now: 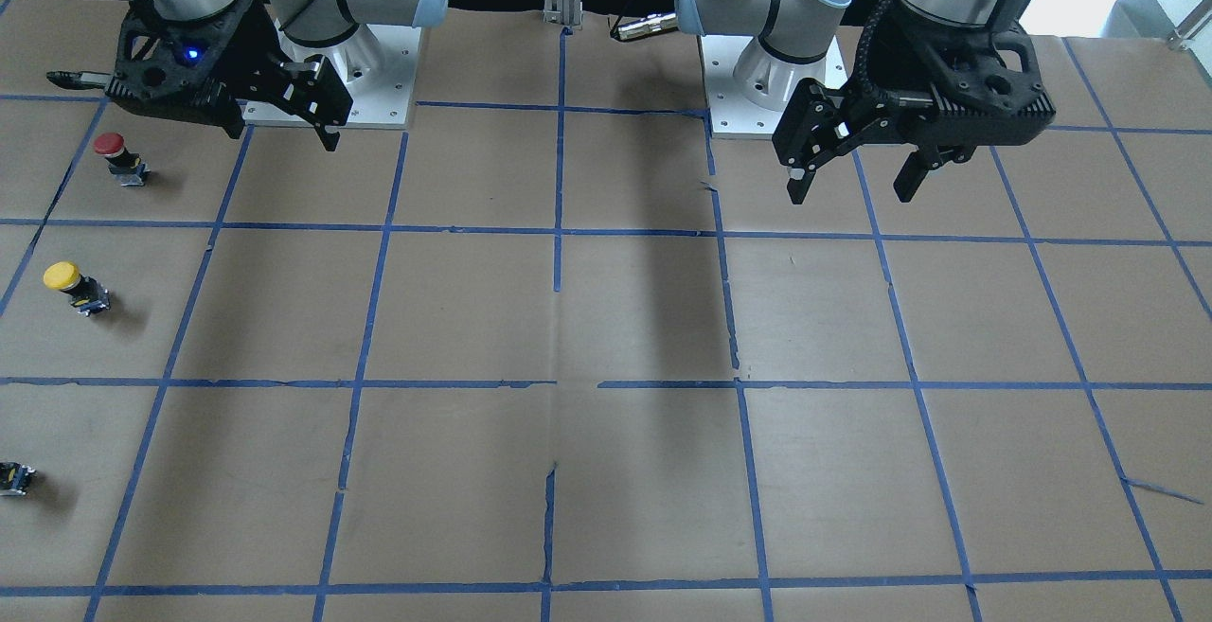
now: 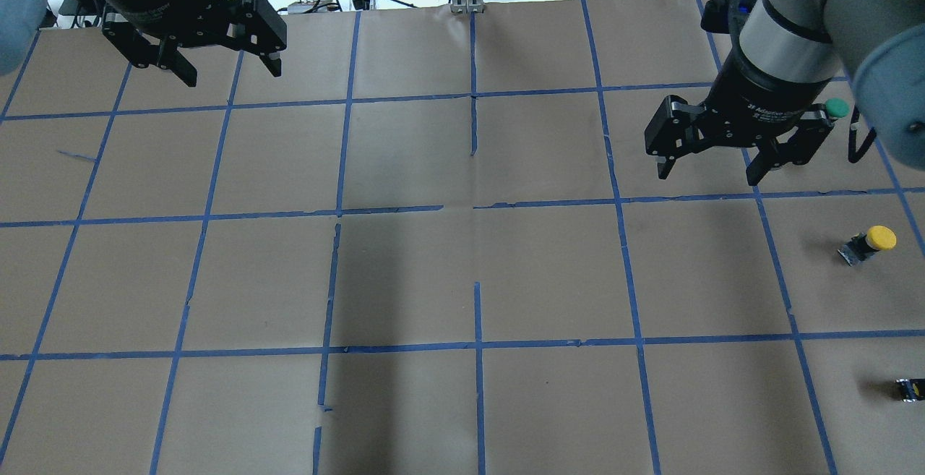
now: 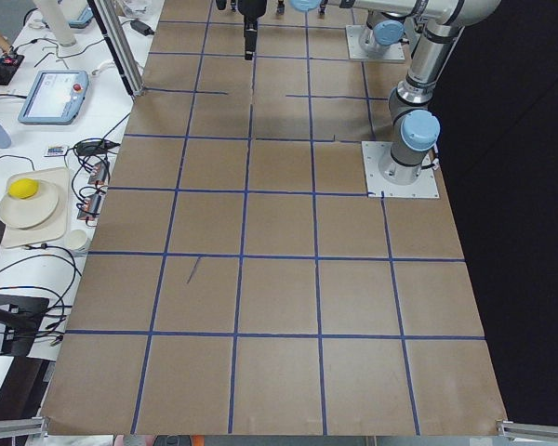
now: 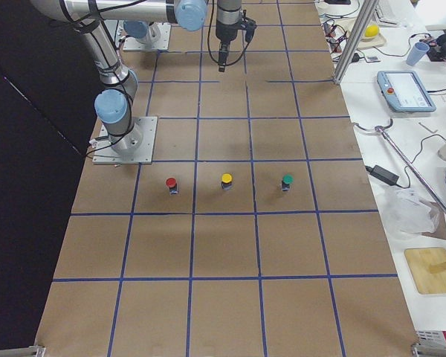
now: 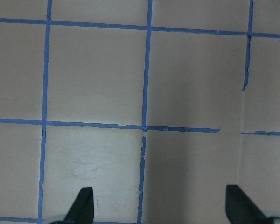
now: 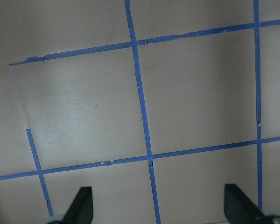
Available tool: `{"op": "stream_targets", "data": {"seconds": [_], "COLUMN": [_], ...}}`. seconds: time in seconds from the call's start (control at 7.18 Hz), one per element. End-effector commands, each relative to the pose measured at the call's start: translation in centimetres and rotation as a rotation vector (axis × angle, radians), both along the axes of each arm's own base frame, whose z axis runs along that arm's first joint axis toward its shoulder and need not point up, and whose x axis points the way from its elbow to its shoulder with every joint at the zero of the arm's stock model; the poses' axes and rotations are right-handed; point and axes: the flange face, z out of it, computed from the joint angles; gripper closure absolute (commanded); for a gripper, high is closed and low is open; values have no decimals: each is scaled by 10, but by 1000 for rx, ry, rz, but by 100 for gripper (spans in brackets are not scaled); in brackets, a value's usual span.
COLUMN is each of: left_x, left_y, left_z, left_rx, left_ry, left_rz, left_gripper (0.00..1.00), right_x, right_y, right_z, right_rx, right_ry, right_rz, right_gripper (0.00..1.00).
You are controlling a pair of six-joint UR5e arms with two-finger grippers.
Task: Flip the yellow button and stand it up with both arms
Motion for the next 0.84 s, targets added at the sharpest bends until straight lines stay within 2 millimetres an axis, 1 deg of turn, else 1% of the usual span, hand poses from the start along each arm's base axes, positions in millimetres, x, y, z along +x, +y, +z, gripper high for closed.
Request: {"op": "stream_targets", "data": {"seconds": [0.0,0.7], "left_x": [-1,0], "left_y": [0,0], "left_z": [-1,0], "left_rx": [2,-1], "left_ry": [0,0], "left_rz": [-2,0], "left_gripper": [0,0], "right_x": [14,13], "right_y": [8,7], "right_z": [1,2], "right_rx": [0,-3], "right_ry": [9,10], "right_rz": [35,40], "right_gripper": [0,0]}}
